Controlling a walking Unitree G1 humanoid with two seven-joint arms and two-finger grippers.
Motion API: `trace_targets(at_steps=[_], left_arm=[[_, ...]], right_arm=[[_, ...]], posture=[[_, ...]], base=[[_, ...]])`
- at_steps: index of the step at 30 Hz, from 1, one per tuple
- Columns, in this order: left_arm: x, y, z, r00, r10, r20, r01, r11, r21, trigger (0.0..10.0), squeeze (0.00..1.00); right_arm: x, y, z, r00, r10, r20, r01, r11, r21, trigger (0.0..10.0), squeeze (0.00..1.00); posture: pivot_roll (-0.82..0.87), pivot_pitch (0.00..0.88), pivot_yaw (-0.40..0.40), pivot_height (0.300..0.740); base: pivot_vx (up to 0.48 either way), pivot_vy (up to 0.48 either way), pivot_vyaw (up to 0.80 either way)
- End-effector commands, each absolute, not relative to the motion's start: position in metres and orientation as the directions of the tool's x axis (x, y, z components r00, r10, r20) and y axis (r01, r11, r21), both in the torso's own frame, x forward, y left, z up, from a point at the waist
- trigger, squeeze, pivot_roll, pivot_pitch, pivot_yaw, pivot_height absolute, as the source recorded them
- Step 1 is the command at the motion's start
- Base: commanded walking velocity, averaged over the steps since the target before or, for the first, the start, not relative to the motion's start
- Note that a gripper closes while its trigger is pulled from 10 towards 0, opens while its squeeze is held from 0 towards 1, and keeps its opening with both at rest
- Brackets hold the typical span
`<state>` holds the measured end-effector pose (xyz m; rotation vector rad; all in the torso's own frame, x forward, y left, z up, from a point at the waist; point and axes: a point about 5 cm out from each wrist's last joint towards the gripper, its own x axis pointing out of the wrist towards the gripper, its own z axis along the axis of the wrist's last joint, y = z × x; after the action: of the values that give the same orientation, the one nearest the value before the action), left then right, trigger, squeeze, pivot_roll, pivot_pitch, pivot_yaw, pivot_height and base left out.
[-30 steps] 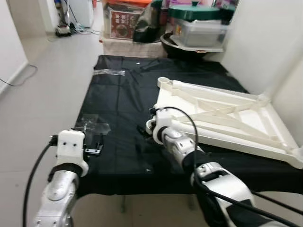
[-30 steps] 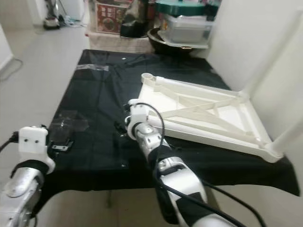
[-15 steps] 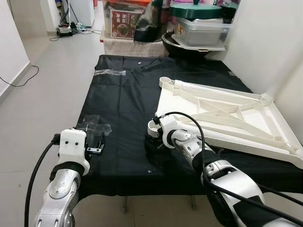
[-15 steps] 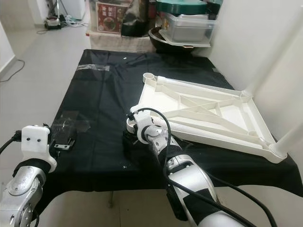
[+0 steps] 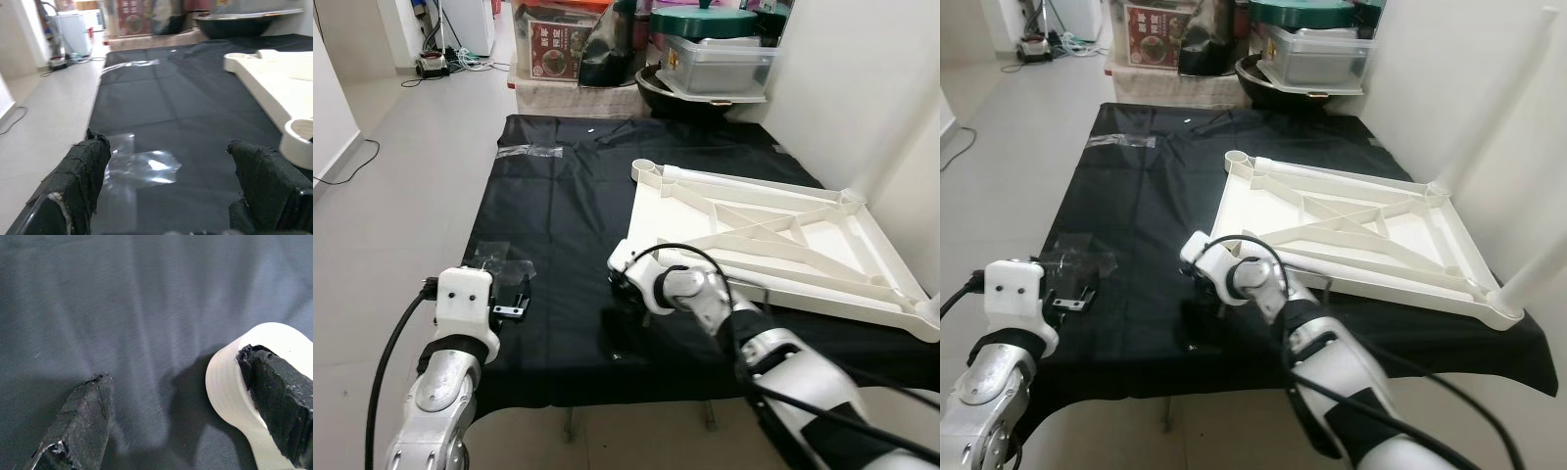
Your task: Building children table
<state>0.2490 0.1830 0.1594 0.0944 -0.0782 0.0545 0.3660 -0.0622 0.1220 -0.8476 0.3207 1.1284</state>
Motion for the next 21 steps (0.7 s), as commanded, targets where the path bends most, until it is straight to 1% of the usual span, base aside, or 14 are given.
trace_targets(at_steps=[1, 2, 3, 7, 8, 9, 13, 14, 15, 16, 17, 18, 19, 21], left_arm=[[0.249, 0.181, 0.159, 0.995, 0.048, 0.087, -0.057, 0.994, 0.098, 10.0, 0.0], [0.249, 0.181, 0.159, 0.995, 0.048, 0.087, -0.057, 0.994, 0.098, 10.0, 0.0], [0.249, 0.181, 0.159, 0.995, 0.049, 0.087, -0.058, 0.994, 0.097, 10.0, 0.0], [0.249, 0.181, 0.159, 0.995, 0.049, 0.087, -0.058, 0.994, 0.097, 10.0, 0.0], [0.248, 0.181, 0.159, 0.995, 0.052, 0.087, -0.06, 0.994, 0.095, 10.0, 0.0], [0.248, 0.183, 0.159, 0.995, 0.059, 0.086, -0.067, 0.994, 0.088, 10.0, 0.0], [0.248, 0.183, 0.159, 0.995, 0.059, 0.086, -0.067, 0.994, 0.088, 10.0, 0.0], [0.248, 0.183, 0.159, 0.994, 0.065, 0.084, -0.072, 0.994, 0.081, 10.0, 0.0], [0.248, 0.183, 0.159, 0.994, 0.065, 0.084, -0.072, 0.994, 0.081, 10.0, 0.0], [0.248, 0.184, 0.158, 0.994, 0.068, 0.083, -0.075, 0.994, 0.076, 10.0, 0.0], [0.248, 0.184, 0.158, 0.994, 0.068, 0.083, -0.075, 0.994, 0.076, 10.0, 0.0], [0.25, 0.184, 0.158, 0.995, 0.066, 0.08, -0.072, 0.995, 0.074, 10.0, 0.0], [0.25, 0.184, 0.158, 0.995, 0.066, 0.08, -0.072, 0.995, 0.074, 10.0, 0.0], [0.251, 0.183, 0.157, 0.995, 0.061, 0.077, -0.066, 0.995, 0.074, 10.0, 0.0]], right_arm=[[0.347, -0.052, 0.099, 0.235, 0.639, -0.733, -0.946, -0.022, -0.323, 10.0, 0.0], [0.347, -0.052, 0.099, 0.235, 0.639, -0.733, -0.946, -0.022, -0.323, 10.0, 0.0], [0.345, -0.053, 0.097, 0.208, 0.63, -0.748, -0.953, -0.043, -0.3, 10.0, 0.0], [0.345, -0.053, 0.097, 0.208, 0.63, -0.748, -0.953, -0.043, -0.3, 10.0, 0.0], [0.343, -0.06, 0.096, 0.142, 0.615, -0.775, -0.967, -0.083, -0.242, 10.0, 0.0], [0.339, -0.087, 0.098, 0.014, 0.58, -0.814, -0.976, -0.171, -0.138, 10.0, 0.0], [0.339, -0.087, 0.098, 0.014, 0.58, -0.814, -0.976, -0.171, -0.138, 10.0, 0.0], [0.335, -0.113, 0.102, -0.096, 0.546, -0.832, -0.969, -0.244, -0.048, 10.0, 0.0], [0.335, -0.113, 0.102, -0.096, 0.546, -0.832, -0.969, -0.244, -0.048, 10.0, 0.0], [0.331, -0.13, 0.106, -0.171, 0.514, -0.84, -0.955, -0.296, 0.014, 10.0, 0.0], [0.331, -0.13, 0.106, -0.171, 0.514, -0.84, -0.955, -0.296, 0.014, 10.0, 0.0], [0.327, -0.145, 0.117, -0.211, 0.516, -0.83, -0.942, -0.335, 0.032, 10.0, 0.0], [0.327, -0.145, 0.117, -0.211, 0.516, -0.83, -0.942, -0.335, 0.032, 10.0, 0.0], [0.322, -0.156, 0.132, -0.229, 0.538, -0.811, -0.926, -0.378, 0.011, 10.0, 0.0]], posture=[[0.14, 0.0, -0.13, 0.74], [0.14, 0.0, -0.13, 0.74], [0.14, 0.0, -0.13, 0.74], [0.14, 0.0, -0.13, 0.74], [0.14, 0.0, -0.141, 0.74], [0.11, 0.0, -0.141, 0.74], [0.11, 0.0, -0.141, 0.74], [0.1, 0.0, -0.137, 0.74], [0.1, 0.0, -0.137, 0.74], [0.1, 0.0, -0.136, 0.74], [0.1, 0.0, -0.136, 0.74], [0.08, 0.0, -0.123, 0.74], [0.08, 0.0, -0.123, 0.74], [0.07, 0.0, -0.115, 0.74]], base=[[0.0, 0.0, 0.0], [0.0, 0.0, 0.0], [0.0, 0.0, 0.0], [0.0, 0.0, 0.0], [0.0, 0.0, 0.0], [0.0, 0.0, 0.0], [0.0, 0.0, 0.0], [0.0, 0.0, 0.0], [0.0, 0.0, 0.0], [0.0, 0.0, 0.0], [0.0, 0.0, 0.0], [0.0, 0.0, 0.0], [0.0, 0.0, 0.0], [0.0, 0.0, 0.0]])
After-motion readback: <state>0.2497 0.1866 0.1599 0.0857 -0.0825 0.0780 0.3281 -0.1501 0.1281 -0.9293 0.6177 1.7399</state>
